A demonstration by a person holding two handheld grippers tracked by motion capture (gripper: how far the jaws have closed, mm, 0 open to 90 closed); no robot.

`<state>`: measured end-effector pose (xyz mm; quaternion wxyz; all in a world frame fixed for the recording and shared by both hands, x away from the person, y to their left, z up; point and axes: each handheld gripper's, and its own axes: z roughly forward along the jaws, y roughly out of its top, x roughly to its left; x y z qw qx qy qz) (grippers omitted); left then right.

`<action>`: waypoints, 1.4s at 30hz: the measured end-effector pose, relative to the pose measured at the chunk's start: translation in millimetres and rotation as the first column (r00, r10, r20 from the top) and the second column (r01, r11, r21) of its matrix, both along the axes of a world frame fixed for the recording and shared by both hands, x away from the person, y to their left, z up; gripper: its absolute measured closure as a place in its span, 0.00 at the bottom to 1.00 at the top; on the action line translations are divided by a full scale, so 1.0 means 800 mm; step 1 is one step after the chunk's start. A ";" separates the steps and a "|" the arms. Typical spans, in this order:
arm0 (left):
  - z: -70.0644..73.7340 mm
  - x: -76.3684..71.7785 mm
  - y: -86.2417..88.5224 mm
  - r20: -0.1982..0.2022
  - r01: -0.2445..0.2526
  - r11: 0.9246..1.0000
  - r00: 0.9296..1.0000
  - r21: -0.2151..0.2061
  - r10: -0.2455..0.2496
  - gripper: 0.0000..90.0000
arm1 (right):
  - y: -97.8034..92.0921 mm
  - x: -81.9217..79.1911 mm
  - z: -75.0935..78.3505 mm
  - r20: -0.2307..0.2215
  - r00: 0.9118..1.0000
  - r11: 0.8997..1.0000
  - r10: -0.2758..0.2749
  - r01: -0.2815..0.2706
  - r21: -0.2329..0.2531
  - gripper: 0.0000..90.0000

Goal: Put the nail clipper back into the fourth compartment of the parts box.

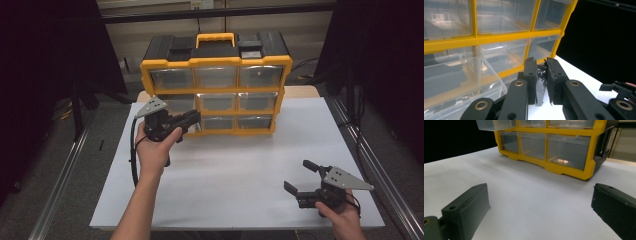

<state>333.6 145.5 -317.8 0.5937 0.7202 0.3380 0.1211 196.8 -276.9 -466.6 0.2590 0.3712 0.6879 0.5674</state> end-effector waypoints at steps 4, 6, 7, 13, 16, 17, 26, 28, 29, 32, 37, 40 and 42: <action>0.006 0.001 0.001 0.003 -0.013 1.000 1.000 0.002 0.013 0.88 | 0.000 0.000 0.000 -0.001 1.000 1.000 0.003 -0.003 0.001 0.01; 0.008 0.002 0.001 0.008 -0.020 1.000 1.000 -0.002 0.020 0.88 | 0.000 0.000 0.000 -0.002 1.000 1.000 0.003 -0.003 0.001 0.01; 0.009 0.002 0.002 0.013 -0.012 1.000 1.000 0.003 0.012 0.88 | 0.000 0.000 0.000 0.000 1.000 1.000 0.000 0.000 0.001 0.01; 0.015 0.003 0.004 0.018 -0.026 1.000 0.999 0.000 0.026 0.88 | 0.000 0.000 0.000 -0.001 1.000 1.000 0.003 -0.003 0.000 0.01; 0.016 0.004 0.005 0.020 -0.032 0.999 0.999 -0.002 0.032 0.88 | 0.000 0.000 0.000 -0.001 1.000 1.000 0.003 -0.003 0.001 0.01; 0.017 0.004 0.006 0.020 -0.038 0.999 0.999 -0.005 0.038 0.88 | 0.000 0.000 0.000 -0.001 1.000 1.000 0.003 -0.003 0.001 0.01; 0.024 0.008 0.016 0.032 -0.060 0.998 0.998 -0.004 0.060 0.88 | 0.000 0.000 0.000 -0.001 1.000 1.000 0.000 0.000 0.001 0.01; 0.026 0.008 0.017 0.033 -0.066 0.998 0.997 -0.003 0.066 0.88 | 0.000 0.000 0.000 -0.002 1.000 1.000 0.003 -0.003 0.001 0.01; 0.028 0.008 0.018 0.040 -0.070 0.998 0.997 -0.001 0.070 0.88 | 0.000 0.000 0.000 0.000 1.000 1.000 0.004 -0.004 0.000 0.01; 0.030 0.009 0.020 0.044 -0.076 0.997 0.996 0.000 0.076 0.88 | 0.000 0.000 0.000 -0.001 1.000 1.000 0.002 -0.002 0.001 0.01; 0.031 0.011 0.025 0.048 -0.099 0.995 0.994 0.001 0.099 0.88 | 0.000 0.000 0.000 0.000 1.000 1.000 0.001 -0.001 0.001 0.01; 0.032 0.012 0.028 0.048 -0.108 0.994 0.993 -0.002 0.108 0.88 | 0.000 0.000 0.000 -0.001 1.000 1.000 0.000 0.000 0.002 0.01; 0.031 0.013 0.029 0.052 -0.113 0.994 0.992 -0.013 0.113 0.88 | 0.000 0.000 0.000 0.000 1.000 1.000 0.000 0.000 0.002 0.01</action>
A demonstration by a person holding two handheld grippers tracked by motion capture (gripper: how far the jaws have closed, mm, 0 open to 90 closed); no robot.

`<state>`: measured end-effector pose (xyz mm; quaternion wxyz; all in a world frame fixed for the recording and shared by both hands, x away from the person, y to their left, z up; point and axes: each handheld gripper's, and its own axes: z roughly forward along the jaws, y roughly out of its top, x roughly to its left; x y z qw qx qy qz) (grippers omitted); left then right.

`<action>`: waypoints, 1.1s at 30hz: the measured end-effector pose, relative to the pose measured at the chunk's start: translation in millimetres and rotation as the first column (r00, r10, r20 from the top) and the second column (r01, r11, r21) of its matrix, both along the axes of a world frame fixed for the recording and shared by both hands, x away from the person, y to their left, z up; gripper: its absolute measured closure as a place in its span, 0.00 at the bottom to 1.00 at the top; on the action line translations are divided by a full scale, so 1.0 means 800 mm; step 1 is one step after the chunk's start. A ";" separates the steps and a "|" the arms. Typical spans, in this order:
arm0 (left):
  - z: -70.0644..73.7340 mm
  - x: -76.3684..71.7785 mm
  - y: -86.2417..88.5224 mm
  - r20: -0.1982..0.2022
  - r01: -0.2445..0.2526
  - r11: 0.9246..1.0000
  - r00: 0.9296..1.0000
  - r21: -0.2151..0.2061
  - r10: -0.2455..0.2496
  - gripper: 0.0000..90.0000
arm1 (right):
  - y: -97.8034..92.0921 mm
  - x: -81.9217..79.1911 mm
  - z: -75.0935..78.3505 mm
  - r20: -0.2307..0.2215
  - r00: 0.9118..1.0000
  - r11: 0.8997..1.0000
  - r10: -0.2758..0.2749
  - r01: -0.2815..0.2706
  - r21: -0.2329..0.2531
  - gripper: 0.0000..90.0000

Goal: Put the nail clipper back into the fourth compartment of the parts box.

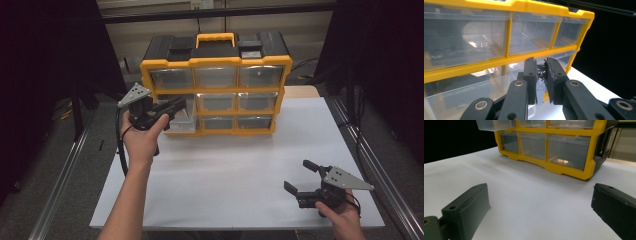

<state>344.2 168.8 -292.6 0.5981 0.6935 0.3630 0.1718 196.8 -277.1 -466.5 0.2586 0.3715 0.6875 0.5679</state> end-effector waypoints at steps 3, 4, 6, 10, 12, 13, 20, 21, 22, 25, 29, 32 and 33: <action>0.000 0.001 0.002 0.000 -0.009 1.000 1.000 0.009 0.009 0.88 | 0.000 0.000 0.000 0.000 1.000 1.000 0.000 0.000 0.000 0.01; 0.000 0.001 0.003 -0.001 -0.012 1.000 1.000 0.008 0.013 0.88 | 0.000 0.000 0.000 0.000 1.000 1.000 0.001 -0.001 0.001 0.01; 0.001 0.002 0.005 0.002 -0.018 1.000 1.000 0.013 0.018 0.88 | 0.000 0.000 0.000 -0.001 1.000 1.000 0.002 -0.002 0.002 0.01; 0.000 0.002 0.007 0.002 -0.037 0.999 0.999 0.016 0.037 0.88 | 0.000 0.000 0.000 -0.002 1.000 1.000 0.004 -0.004 0.001 0.01; 0.000 0.003 0.009 0.007 -0.038 0.999 0.999 0.015 0.037 0.88 | 0.000 0.000 0.000 0.000 1.000 1.000 0.000 0.000 0.001 0.01; 0.000 0.003 0.009 0.005 -0.043 0.999 0.999 0.008 0.043 0.88 | 0.000 0.000 0.000 -0.002 1.000 1.000 0.003 -0.003 0.001 0.01; -0.004 0.006 0.013 0.008 -0.070 0.997 0.998 0.020 0.070 0.88 | 0.000 0.000 0.000 0.001 1.000 1.000 0.000 0.000 0.001 0.01; -0.004 0.006 0.014 0.008 -0.068 0.998 0.998 0.015 0.068 0.88 | 0.000 0.000 0.000 0.001 1.000 1.000 0.000 0.000 0.001 0.01; -0.005 0.006 0.015 0.008 -0.070 0.997 0.998 0.017 0.070 0.88 | 0.000 0.000 0.000 0.000 1.000 1.000 0.001 -0.001 0.002 0.01; -0.008 0.007 0.017 0.006 -0.088 0.996 0.996 0.021 0.088 0.88 | -0.001 0.000 0.000 0.001 1.000 1.000 0.002 -0.002 0.001 0.01; -0.011 0.008 0.020 0.003 -0.093 0.995 0.996 0.018 0.093 0.88 | 0.000 0.000 0.000 0.000 1.000 1.000 0.000 0.000 0.003 0.01; -0.013 0.009 0.022 0.008 -0.100 0.995 0.995 0.029 0.100 0.88 | -0.001 0.000 0.000 0.001 1.000 1.000 0.002 -0.002 0.002 0.01; -0.014 0.009 0.022 0.004 -0.107 0.994 0.994 0.019 0.107 0.88 | -0.001 0.000 0.000 0.001 1.000 1.000 0.002 -0.002 0.002 0.01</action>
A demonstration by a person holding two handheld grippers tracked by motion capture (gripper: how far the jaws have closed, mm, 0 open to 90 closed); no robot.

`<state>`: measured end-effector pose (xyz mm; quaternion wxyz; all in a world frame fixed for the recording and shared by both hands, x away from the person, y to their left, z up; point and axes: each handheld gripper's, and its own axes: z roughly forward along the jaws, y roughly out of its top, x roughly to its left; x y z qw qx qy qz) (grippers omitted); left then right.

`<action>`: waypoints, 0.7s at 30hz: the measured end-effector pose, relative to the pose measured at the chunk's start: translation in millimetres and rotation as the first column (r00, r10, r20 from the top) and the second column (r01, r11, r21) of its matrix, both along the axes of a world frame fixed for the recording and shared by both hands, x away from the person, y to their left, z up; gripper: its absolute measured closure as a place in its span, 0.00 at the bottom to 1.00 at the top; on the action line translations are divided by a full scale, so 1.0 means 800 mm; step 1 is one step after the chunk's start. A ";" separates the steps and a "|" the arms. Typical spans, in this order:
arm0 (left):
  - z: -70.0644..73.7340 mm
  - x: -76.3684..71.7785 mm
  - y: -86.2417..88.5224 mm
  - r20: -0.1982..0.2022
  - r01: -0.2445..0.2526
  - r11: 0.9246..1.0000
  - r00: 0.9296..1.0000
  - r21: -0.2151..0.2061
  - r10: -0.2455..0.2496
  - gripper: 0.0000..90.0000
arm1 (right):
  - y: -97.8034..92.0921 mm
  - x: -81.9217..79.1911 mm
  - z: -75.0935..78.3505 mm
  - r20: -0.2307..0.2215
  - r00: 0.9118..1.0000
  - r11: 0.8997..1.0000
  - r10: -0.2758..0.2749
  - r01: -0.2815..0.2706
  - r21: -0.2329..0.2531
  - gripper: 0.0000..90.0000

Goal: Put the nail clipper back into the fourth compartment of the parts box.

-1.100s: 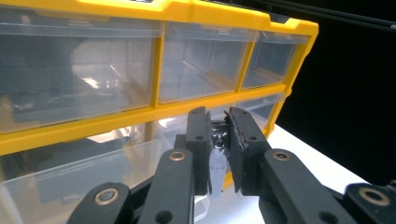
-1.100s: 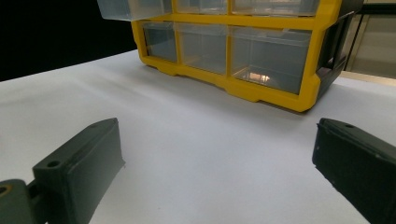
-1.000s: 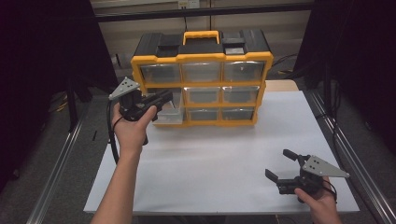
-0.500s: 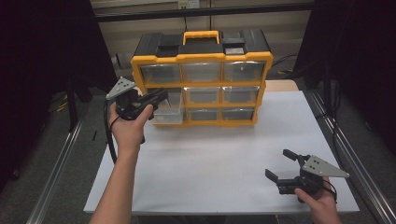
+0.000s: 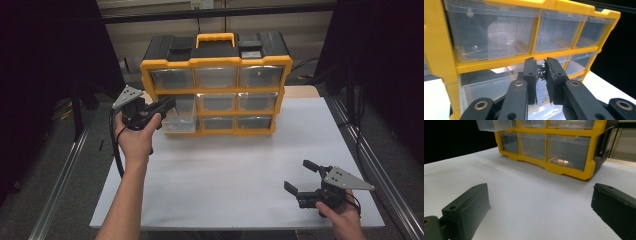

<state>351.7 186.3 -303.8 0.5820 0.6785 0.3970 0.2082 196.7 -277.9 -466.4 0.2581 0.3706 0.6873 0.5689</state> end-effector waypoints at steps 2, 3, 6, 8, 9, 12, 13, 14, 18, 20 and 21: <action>-0.001 0.001 0.001 0.000 -0.001 1.000 1.000 0.000 0.001 0.88 | 0.000 0.000 0.000 -0.001 1.000 1.000 0.000 0.000 0.000 0.01; -0.001 0.002 0.002 -0.001 -0.009 1.000 1.000 0.002 0.009 0.88 | 0.000 0.000 0.000 -0.001 1.000 1.000 0.001 -0.001 0.000 0.01; 0.000 0.003 0.003 0.000 -0.006 1.000 1.000 0.007 0.006 0.88 | 0.000 0.000 0.000 -0.001 1.000 1.000 0.000 0.000 0.000 0.01; 0.000 0.003 0.003 0.000 -0.016 1.000 1.000 0.017 0.016 0.88 | 0.000 0.000 0.000 -0.001 1.000 1.000 0.000 0.000 0.000 0.01; 0.000 0.003 0.003 0.000 -0.023 1.000 1.000 0.021 0.023 0.88 | 0.000 0.000 0.000 -0.002 1.000 1.000 0.001 -0.001 -0.001 0.01; -0.001 0.004 0.003 -0.002 -0.030 0.999 1.000 0.017 0.030 0.88 | 0.000 0.000 0.000 -0.003 1.000 1.000 0.001 -0.001 0.000 0.01; -0.001 0.004 0.003 0.000 -0.026 0.999 1.000 0.018 0.026 0.88 | 0.000 0.000 0.000 -0.001 1.000 1.000 -0.001 0.001 0.001 0.01; -0.001 0.005 0.002 0.001 -0.024 0.999 1.000 0.022 0.024 0.88 | 0.000 0.000 0.000 0.000 1.000 1.000 -0.001 0.001 0.001 0.01; -0.003 0.005 0.000 0.005 -0.031 0.999 1.000 0.036 0.031 0.88 | 0.000 0.000 0.000 0.000 1.000 1.000 0.000 0.000 0.000 0.01; -0.003 0.005 0.000 0.006 -0.037 0.999 0.999 0.039 0.036 0.88 | 0.000 0.000 0.000 0.001 1.000 1.000 -0.001 0.001 0.000 0.01; -0.004 0.006 0.000 0.005 -0.033 0.998 0.999 0.044 0.033 0.88 | 0.000 0.000 0.000 0.000 1.000 1.000 0.001 -0.001 0.001 0.01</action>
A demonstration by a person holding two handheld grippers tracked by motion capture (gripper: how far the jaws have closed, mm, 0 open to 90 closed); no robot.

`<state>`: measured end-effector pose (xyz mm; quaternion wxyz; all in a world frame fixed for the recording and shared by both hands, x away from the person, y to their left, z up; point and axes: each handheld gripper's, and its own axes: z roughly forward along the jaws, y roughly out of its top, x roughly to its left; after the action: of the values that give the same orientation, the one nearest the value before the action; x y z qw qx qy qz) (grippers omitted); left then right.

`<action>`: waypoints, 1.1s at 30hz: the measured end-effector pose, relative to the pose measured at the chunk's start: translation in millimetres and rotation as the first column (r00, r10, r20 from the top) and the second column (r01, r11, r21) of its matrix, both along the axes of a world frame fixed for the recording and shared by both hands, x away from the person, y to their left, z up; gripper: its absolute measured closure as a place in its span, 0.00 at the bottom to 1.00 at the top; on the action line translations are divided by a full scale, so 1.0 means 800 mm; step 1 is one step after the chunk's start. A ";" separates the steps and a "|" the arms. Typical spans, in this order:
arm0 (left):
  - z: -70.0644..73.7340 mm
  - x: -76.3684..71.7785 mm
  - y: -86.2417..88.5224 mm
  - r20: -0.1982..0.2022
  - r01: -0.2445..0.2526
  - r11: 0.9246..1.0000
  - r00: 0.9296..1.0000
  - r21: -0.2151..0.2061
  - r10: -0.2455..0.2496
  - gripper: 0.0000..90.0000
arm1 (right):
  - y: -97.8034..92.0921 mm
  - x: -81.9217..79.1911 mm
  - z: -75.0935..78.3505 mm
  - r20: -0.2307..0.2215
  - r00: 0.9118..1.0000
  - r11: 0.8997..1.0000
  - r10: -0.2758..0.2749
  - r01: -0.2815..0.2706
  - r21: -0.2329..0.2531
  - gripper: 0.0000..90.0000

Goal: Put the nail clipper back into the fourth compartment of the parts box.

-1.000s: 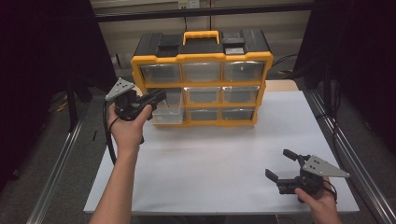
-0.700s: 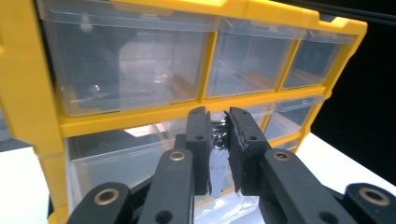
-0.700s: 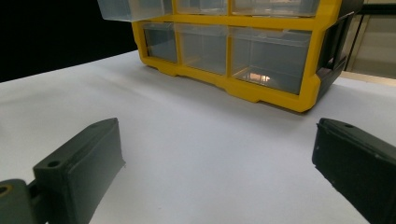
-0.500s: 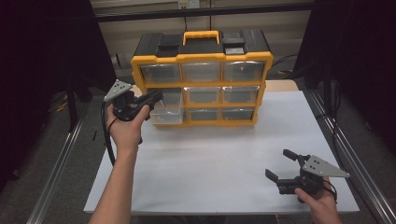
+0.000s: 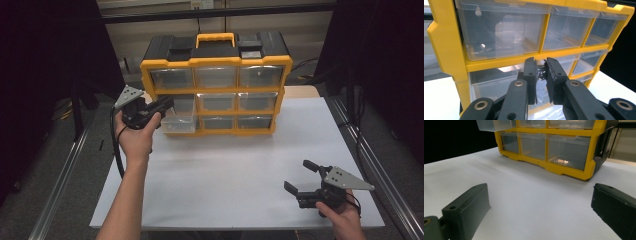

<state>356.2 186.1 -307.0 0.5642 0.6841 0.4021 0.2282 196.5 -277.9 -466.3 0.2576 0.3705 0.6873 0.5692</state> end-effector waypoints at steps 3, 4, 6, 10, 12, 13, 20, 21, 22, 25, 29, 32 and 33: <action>-0.002 0.001 -0.001 -0.001 -0.002 1.000 1.000 -0.001 0.002 0.88 | 0.000 0.000 0.000 0.001 1.000 1.000 0.000 0.000 0.000 0.01; -0.003 0.001 -0.002 -0.002 -0.005 1.000 1.000 0.000 0.005 0.88 | 0.000 0.000 0.000 0.001 1.000 1.000 0.001 -0.001 0.000 0.01; -0.004 0.001 -0.002 -0.001 -0.010 1.000 1.000 0.004 0.010 0.88 | 0.000 0.000 0.000 0.001 1.000 1.000 0.000 0.000 0.000 0.01; -0.006 0.002 -0.003 -0.004 -0.019 1.000 1.000 -0.002 0.019 0.88 | 0.000 0.000 0.000 0.000 1.000 1.000 0.001 -0.001 0.000 0.01; -0.006 0.002 -0.003 -0.005 -0.023 1.000 1.000 0.003 0.023 0.88 | 0.000 0.000 0.000 0.001 1.000 1.000 0.001 -0.001 0.001 0.01; -0.007 0.002 -0.003 -0.005 -0.025 1.000 1.000 -0.003 0.025 0.88 | 0.000 0.000 0.000 0.002 1.000 1.000 0.001 -0.001 0.000 0.01; -0.009 0.004 -0.003 -0.004 -0.029 1.000 1.000 0.003 0.029 0.88 | 0.000 0.000 0.000 0.001 1.000 1.000 0.001 -0.001 0.001 0.01; -0.009 0.004 -0.003 -0.003 -0.030 1.000 1.000 0.005 0.030 0.88 | 0.000 0.000 0.000 0.001 1.000 1.000 0.001 -0.001 0.001 0.01; -0.009 0.004 -0.003 -0.003 -0.033 0.999 0.999 0.006 0.033 0.88 | 0.000 0.000 0.000 0.001 1.000 1.000 0.000 0.000 0.001 0.01; -0.010 0.005 -0.003 -0.004 -0.037 0.999 0.999 0.013 0.037 0.88 | 0.000 0.000 0.000 0.001 1.000 1.000 0.001 -0.001 0.002 0.01; -0.013 0.005 -0.004 -0.006 -0.039 0.999 0.999 0.024 0.039 0.88 | 0.000 0.000 0.000 0.003 1.000 1.000 0.000 0.000 0.003 0.01; -0.014 0.005 -0.004 -0.006 -0.042 0.999 0.999 0.023 0.042 0.88 | 0.000 0.000 0.000 0.002 1.000 1.000 -0.001 0.001 0.001 0.01; -0.014 0.005 -0.005 -0.009 -0.049 0.998 0.999 0.030 0.049 0.88 | 0.000 0.000 0.000 0.003 1.000 1.000 -0.001 0.001 0.004 0.01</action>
<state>360.4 182.3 -318.3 0.5462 0.6835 0.4179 0.2447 196.4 -277.9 -466.3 0.2581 0.3706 0.6858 0.5708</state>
